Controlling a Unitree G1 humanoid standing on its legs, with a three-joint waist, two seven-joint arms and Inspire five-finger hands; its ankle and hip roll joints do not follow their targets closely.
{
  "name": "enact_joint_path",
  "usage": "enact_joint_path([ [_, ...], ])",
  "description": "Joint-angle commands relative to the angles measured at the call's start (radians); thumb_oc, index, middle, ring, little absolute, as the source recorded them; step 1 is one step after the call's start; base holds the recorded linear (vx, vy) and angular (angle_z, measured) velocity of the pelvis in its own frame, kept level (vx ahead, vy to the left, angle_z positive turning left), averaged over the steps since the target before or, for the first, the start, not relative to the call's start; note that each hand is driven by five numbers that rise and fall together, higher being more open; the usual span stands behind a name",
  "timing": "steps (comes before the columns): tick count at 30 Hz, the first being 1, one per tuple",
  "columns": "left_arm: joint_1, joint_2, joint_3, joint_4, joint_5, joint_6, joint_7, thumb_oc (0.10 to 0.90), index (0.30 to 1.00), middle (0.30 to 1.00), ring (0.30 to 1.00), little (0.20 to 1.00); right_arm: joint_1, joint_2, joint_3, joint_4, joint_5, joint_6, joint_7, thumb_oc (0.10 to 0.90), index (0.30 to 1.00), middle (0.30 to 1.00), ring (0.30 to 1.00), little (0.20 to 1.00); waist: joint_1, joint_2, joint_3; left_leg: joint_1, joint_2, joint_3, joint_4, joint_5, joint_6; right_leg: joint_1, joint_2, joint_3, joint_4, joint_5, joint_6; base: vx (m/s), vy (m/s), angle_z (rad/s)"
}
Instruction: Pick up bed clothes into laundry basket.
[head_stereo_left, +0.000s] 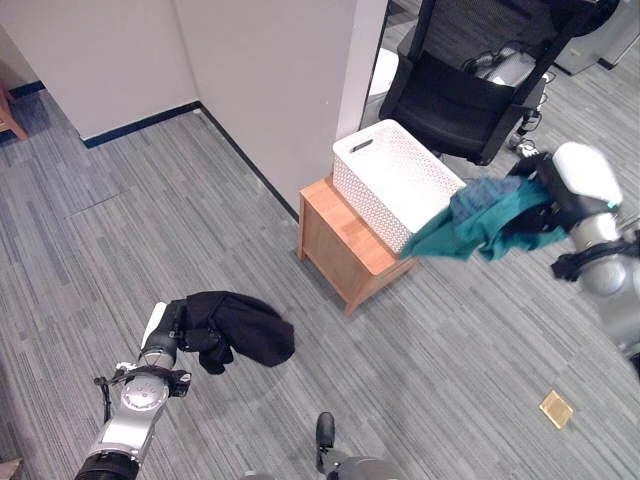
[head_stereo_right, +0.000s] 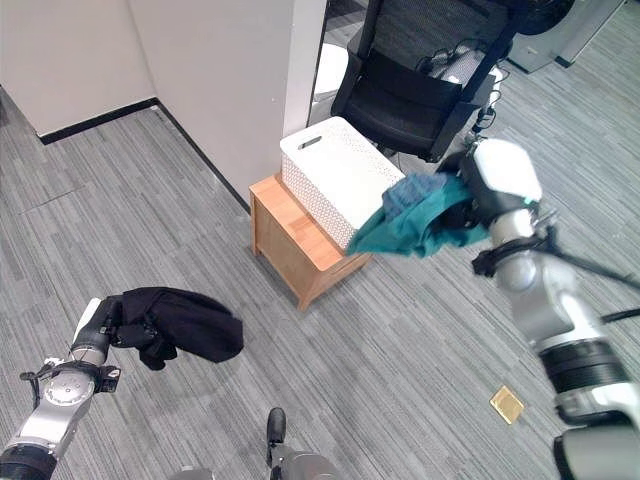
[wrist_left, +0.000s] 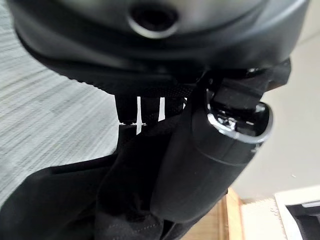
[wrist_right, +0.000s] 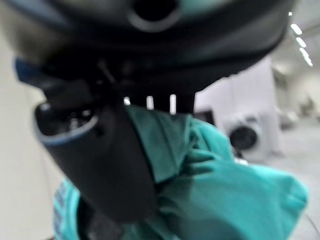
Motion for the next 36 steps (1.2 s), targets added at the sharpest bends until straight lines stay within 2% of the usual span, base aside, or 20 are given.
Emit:
enact_joint_path([
  [1,-0.079,0.046,-0.003,-0.052,-0.021,-0.104,0.032,0.400,0.300,0.300,0.300,0.300,-0.202,-0.172,-0.003,0.027,0.043,-0.023,-0.130,0.400,0.300,0.300,0.300,0.300,0.017,0.033,-0.176,-0.037,0.010,-0.012,-0.170,0.165,-0.006,0.008,-0.048,-0.029,0.003,-0.070,0.220,0.20,0.089,-0.27],
  [2,-0.079,0.042,-0.020,-0.019,-0.023,-0.105,0.030,0.400,0.300,0.300,0.300,0.300,-0.285,-0.206,0.051,0.105,0.054,-0.014,-0.132,0.400,0.300,0.300,0.300,0.300,0.022,0.052,-0.187,-0.021,0.019,-0.023,-0.249,0.205,-0.017,0.024,-0.033,-0.021,0.003,-0.093,0.215,0.25,0.132,-0.28],
  [3,-0.066,0.037,-0.045,-0.007,-0.029,-0.103,0.024,0.400,0.300,0.300,0.300,0.300,-0.426,-0.233,0.166,0.203,0.063,-0.006,-0.131,0.400,0.300,0.300,0.300,0.300,0.026,0.056,-0.203,-0.007,0.020,-0.034,-0.270,0.207,-0.018,0.034,-0.027,-0.018,0.003,-0.100,0.211,0.23,0.144,-0.24],
  [7,-0.025,0.018,-0.053,0.018,-0.045,-0.102,0.009,0.400,0.300,0.300,0.300,0.300,-0.738,-0.200,0.430,0.415,0.092,0.007,-0.114,0.400,0.300,0.300,0.300,0.300,0.026,0.064,-0.222,0.015,0.020,-0.033,-0.271,0.207,-0.024,0.041,-0.025,-0.010,0.003,-0.101,0.205,0.13,0.070,-0.27],
  [11,-0.015,0.007,-0.071,0.066,-0.053,-0.102,0.004,0.400,0.300,0.300,0.300,0.300,-0.864,-0.136,0.543,0.567,0.105,0.012,-0.092,0.400,0.300,0.300,0.300,0.300,0.035,0.058,-0.224,0.018,0.027,-0.028,-0.271,0.205,-0.028,0.041,-0.025,-0.005,0.003,-0.099,0.206,0.08,0.016,-0.11],
  [19,0.006,-0.001,-0.067,0.086,-0.074,-0.105,0.010,0.400,0.300,0.300,0.300,0.300,-0.875,-0.085,0.559,0.674,0.130,0.015,-0.088,0.400,0.300,0.300,0.300,0.300,0.049,0.064,-0.195,-0.034,0.029,-0.033,-0.271,0.222,-0.031,-0.013,-0.018,-0.004,0.003,-0.091,0.212,0.01,-0.025,0.01],
  [22,0.001,-0.008,-0.071,0.101,-0.087,-0.113,0.011,0.400,0.300,0.300,0.300,0.300,-0.847,-0.073,0.549,0.740,0.138,0.015,-0.083,0.400,0.300,0.300,0.300,0.300,0.051,0.070,-0.176,-0.088,0.033,-0.038,-0.271,0.238,-0.040,-0.064,-0.017,-0.019,0.003,-0.088,0.213,-0.01,-0.045,0.12],
  [36,-0.026,-0.039,-0.101,0.121,-0.119,-0.123,0.018,0.400,0.300,0.300,0.300,0.300,-0.778,0.001,0.531,0.825,0.152,0.007,-0.073,0.400,0.300,0.300,0.300,0.300,0.071,0.082,-0.134,-0.235,0.033,-0.069,-0.271,0.284,-0.049,-0.185,0.004,-0.050,0.003,-0.088,0.210,-0.01,-0.035,0.03],
])
